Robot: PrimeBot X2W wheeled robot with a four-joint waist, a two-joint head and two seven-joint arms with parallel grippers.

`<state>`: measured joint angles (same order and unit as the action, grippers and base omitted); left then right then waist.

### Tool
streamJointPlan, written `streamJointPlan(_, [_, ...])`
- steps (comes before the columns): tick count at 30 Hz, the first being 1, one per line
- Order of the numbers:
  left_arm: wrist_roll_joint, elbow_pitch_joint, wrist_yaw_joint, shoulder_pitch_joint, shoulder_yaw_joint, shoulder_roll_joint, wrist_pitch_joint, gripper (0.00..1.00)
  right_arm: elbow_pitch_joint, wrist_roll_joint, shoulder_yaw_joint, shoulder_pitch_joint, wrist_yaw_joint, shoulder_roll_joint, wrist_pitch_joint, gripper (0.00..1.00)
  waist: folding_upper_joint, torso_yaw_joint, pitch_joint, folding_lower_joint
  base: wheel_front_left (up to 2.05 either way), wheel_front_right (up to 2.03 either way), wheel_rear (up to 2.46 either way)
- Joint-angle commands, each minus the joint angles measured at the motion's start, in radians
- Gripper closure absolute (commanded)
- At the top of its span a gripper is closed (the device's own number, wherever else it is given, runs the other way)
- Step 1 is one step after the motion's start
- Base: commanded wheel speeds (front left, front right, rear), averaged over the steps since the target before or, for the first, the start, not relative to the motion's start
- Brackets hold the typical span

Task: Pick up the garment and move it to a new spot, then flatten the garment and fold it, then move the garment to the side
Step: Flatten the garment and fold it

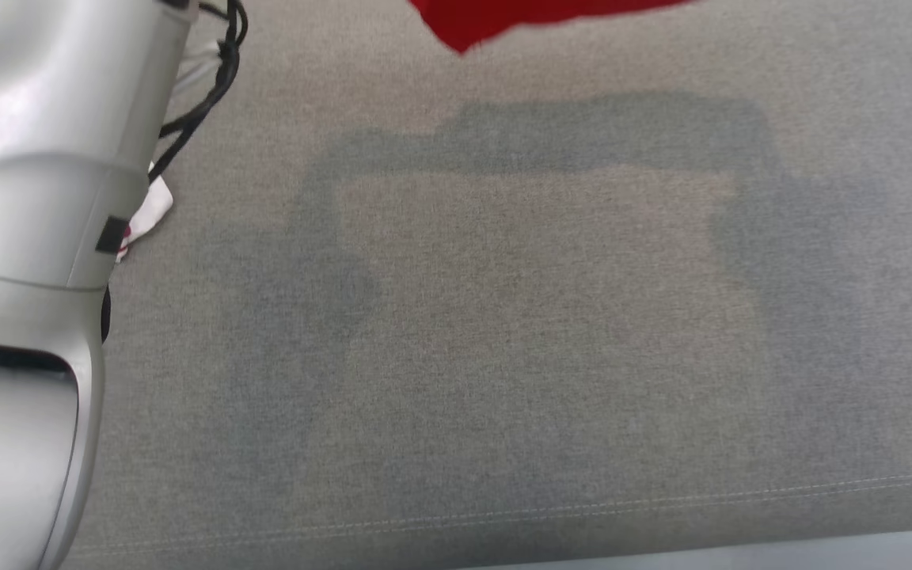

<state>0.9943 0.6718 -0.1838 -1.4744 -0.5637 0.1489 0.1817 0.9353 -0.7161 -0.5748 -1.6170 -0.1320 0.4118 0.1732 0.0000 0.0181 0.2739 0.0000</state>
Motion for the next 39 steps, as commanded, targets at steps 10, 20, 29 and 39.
streamJointPlan(10, [-0.040, 0.133, 0.060, -0.130, 0.034, -0.071, 0.080, 1.00, 0.144, 0.131, 0.076, -0.144, 0.002, -0.049, 0.091, 1.00, 0.0000, 0.115, 0.291, 0.0000, 0.00, 0.00, 0.00])
streamJointPlan(20, [-0.083, 0.084, 0.173, 0.090, 0.045, -0.086, 0.084, 1.00, -0.006, 0.029, -0.036, 0.120, 0.002, -0.051, 0.092, 1.00, 0.0000, 0.093, 0.302, 0.0000, 0.00, 0.00, 0.00])
streamJointPlan(29, [-0.115, -0.161, 0.216, 0.472, 0.049, -0.035, 0.081, 1.00, -0.267, -0.233, -0.186, 0.400, 0.002, 0.072, 0.064, 1.00, 0.0000, 0.060, 0.206, 0.0000, 0.00, 0.00, 0.00])
streamJointPlan(39, [-0.068, -0.426, 0.233, 0.930, -0.015, 0.089, 0.060, 1.00, -0.543, -0.359, -0.266, 0.751, 0.001, 0.277, 0.054, 1.00, 0.0000, 0.050, 0.048, 0.0000, 0.00, 0.00, 0.00])
